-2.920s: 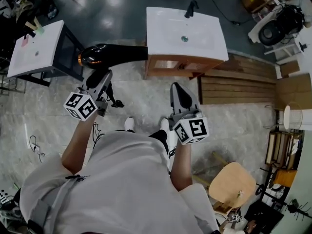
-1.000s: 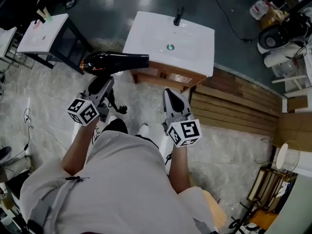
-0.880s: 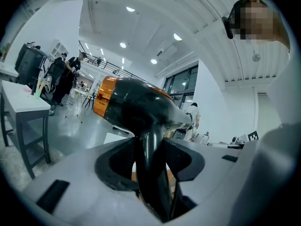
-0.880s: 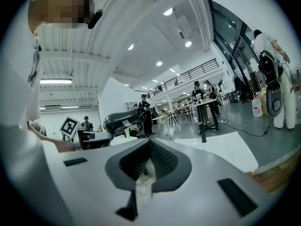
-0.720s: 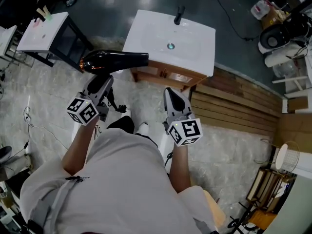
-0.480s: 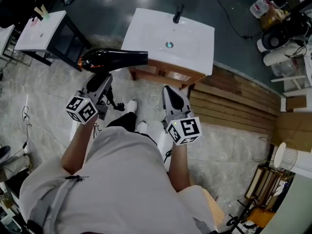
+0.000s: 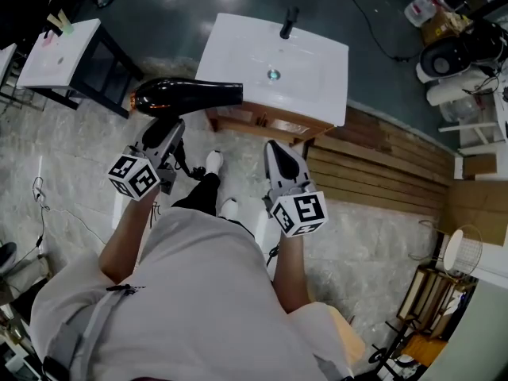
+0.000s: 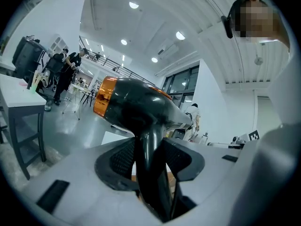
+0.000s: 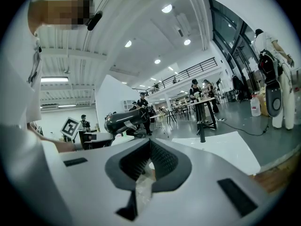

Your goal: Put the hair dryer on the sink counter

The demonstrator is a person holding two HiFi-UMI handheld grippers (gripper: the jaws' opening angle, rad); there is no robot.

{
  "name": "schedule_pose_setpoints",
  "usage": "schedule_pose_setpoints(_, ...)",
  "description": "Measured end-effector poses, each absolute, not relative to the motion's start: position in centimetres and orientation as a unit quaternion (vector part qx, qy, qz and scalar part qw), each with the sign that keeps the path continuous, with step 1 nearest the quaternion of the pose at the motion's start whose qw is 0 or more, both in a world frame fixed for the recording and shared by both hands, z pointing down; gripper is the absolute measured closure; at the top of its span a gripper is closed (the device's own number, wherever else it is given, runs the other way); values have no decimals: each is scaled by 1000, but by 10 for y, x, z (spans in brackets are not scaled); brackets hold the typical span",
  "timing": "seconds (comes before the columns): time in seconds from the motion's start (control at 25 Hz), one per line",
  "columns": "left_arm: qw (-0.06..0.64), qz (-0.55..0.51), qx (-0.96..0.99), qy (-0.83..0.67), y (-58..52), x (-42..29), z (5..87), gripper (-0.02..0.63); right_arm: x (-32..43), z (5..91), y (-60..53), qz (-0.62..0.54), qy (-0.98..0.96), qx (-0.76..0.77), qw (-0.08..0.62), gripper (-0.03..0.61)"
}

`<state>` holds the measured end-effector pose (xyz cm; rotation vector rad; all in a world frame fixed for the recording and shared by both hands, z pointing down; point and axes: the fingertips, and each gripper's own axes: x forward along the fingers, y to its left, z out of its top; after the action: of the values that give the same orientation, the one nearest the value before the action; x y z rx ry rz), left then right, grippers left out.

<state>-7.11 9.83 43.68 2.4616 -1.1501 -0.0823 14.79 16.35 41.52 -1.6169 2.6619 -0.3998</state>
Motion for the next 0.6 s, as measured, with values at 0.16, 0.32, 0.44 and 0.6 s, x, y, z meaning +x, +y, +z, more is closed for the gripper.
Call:
schedule_pose_setpoints(0.16,211,-27,887,-410,72,-70,437,436,149,413,142,-131,844,-519,3,571)
schedule_pose_setpoints(0.32,212,-22,889,-406,45,-65,441,436,148,414,117,-131,844,-519,6,571)
schedule_pose_setpoints(0.44,214,-20,891,-400,23,-57,443,436,148,413,94,-131,846,-517,9,571)
schedule_pose_setpoints(0.6,214,-16,895,-392,-7,-48,443,436,152,413,64,-134,845,-518,13,571)
